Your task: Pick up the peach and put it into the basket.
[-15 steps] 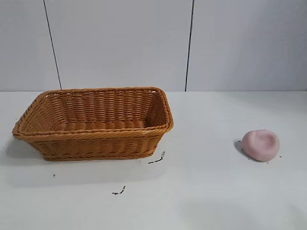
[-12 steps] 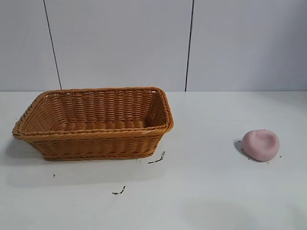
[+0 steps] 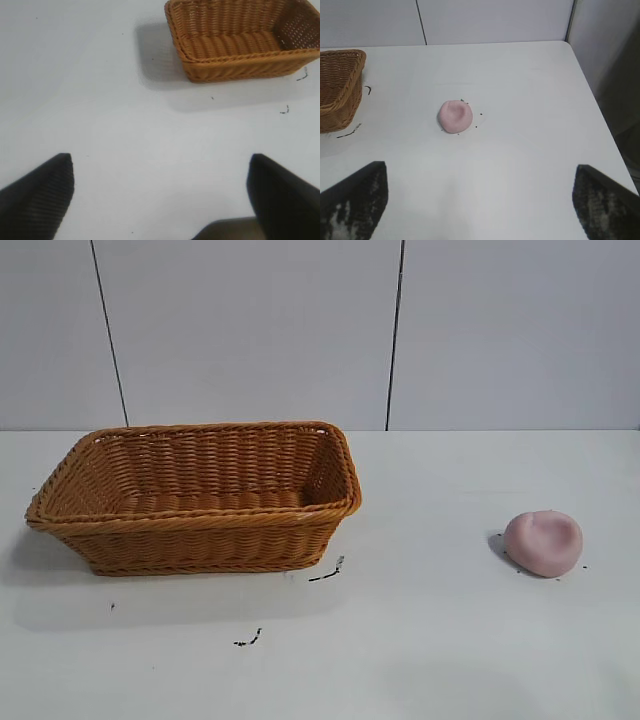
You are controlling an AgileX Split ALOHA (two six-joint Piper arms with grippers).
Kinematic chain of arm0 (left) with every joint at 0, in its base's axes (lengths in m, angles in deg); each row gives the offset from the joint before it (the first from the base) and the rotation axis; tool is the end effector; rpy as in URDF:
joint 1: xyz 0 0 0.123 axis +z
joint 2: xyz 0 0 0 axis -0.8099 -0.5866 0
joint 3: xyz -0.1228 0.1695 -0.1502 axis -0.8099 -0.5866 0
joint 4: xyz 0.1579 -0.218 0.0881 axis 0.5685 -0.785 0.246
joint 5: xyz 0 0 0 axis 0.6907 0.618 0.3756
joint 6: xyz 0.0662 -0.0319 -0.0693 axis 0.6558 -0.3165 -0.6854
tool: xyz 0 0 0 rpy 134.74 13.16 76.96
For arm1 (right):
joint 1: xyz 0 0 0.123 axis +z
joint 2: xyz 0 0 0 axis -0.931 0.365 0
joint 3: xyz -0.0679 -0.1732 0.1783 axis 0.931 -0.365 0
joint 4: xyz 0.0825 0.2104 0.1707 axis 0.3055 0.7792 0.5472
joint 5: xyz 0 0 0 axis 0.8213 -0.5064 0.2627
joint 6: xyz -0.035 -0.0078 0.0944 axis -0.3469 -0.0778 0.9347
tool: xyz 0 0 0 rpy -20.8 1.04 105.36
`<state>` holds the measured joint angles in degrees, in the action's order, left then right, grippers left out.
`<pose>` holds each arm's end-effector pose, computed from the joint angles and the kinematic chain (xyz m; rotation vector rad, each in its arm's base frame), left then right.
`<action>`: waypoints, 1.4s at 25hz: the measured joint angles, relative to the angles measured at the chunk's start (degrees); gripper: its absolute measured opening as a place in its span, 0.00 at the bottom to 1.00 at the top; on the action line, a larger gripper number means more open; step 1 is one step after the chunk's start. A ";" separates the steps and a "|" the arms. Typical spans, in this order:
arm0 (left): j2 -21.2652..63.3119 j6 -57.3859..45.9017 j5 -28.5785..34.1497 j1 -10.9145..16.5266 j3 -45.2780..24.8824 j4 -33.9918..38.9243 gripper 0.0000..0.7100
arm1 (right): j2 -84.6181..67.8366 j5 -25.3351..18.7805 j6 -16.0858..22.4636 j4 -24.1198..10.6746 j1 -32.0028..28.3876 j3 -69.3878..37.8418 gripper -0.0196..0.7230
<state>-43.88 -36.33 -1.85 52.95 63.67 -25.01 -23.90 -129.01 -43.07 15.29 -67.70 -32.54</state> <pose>0.0581 -0.0046 0.2876 0.1008 2.0426 -0.0107 0.0898 -0.0032 0.2881 0.0214 2.1744 -0.0334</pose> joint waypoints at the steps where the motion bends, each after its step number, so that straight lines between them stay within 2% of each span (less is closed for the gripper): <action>1: 0.00 0.00 0.00 0.00 0.00 0.00 0.97 | 3.34 0.00 0.00 -0.07 0.00 1.01 0.95; 12: 0.00 0.00 0.00 0.00 0.00 0.00 0.97 | 51.55 5.73 0.00 -0.55 0.00 18.59 0.95; 18: 0.00 0.00 0.00 0.00 0.00 0.00 0.97 | 73.66 6.27 -0.27 -0.79 0.36 32.79 0.95; 21: 0.00 0.00 0.00 0.00 0.00 0.00 0.97 | 81.99 6.77 -2.21 -0.97 2.80 39.68 0.95; 25: 0.00 0.00 0.00 0.00 0.00 0.00 0.97 | 91.10 7.62 -2.21 -0.97 5.96 45.77 0.95; 32: 0.00 0.00 0.00 0.00 0.00 0.00 0.97 | 99.74 7.77 -0.54 -1.41 6.02 47.58 0.95; 35: 0.00 0.00 0.00 0.00 0.00 0.00 0.97 | 102.97 9.63 -0.49 -1.49 6.02 47.58 0.95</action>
<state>-43.88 -36.33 -1.85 52.95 63.67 -25.01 79.07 -119.38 -43.55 13.80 -61.68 15.04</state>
